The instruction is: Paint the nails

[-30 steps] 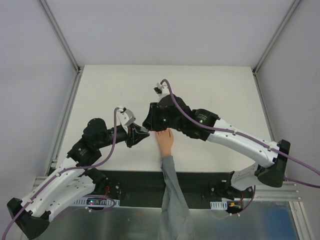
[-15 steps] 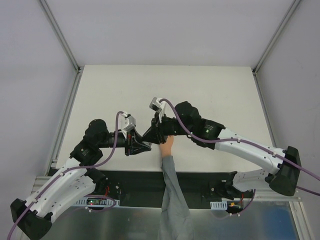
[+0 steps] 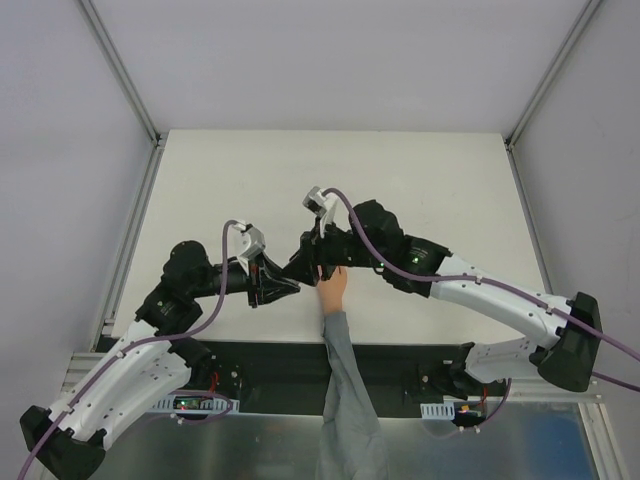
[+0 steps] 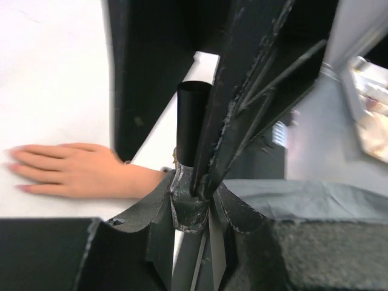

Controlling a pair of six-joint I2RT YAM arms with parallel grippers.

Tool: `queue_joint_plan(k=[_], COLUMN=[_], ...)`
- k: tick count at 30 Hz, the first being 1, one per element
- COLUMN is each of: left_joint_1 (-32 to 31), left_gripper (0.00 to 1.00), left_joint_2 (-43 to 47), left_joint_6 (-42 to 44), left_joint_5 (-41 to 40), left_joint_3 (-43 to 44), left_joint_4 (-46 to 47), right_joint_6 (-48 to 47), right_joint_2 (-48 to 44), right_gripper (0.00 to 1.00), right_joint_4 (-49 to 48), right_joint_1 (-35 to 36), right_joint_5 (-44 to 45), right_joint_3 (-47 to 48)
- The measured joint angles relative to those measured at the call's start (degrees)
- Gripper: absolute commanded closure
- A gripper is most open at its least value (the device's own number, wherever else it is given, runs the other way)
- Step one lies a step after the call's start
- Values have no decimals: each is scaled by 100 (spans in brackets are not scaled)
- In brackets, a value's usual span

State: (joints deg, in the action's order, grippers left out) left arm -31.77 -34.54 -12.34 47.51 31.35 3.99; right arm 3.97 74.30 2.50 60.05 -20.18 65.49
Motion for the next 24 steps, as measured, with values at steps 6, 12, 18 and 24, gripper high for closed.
queue_joint_plan(k=[6,12,18,24], left_joint_1=[39,39,39,39], left_gripper=[100,100,100,100], left_joint_2=[46,76,166,181], left_joint_6=[144,164,170,188], left_joint_5=[-1130,-1816,-2074,-2100], left_joint_3=[57,66,66,66], left_joint_4=[-7,-46,-55,-129], right_joint_6=[1058,1384,1567,1543], right_joint_2=[138,570,935,1239], right_gripper=[40,44,51,77], right_joint_4=[1016,1679,2037,2170], right_joint_1=[442,1005,1049,1060], right_joint_5=[2013,3407,4017,4232], right_joint_3=[688,1674,1980,2208])
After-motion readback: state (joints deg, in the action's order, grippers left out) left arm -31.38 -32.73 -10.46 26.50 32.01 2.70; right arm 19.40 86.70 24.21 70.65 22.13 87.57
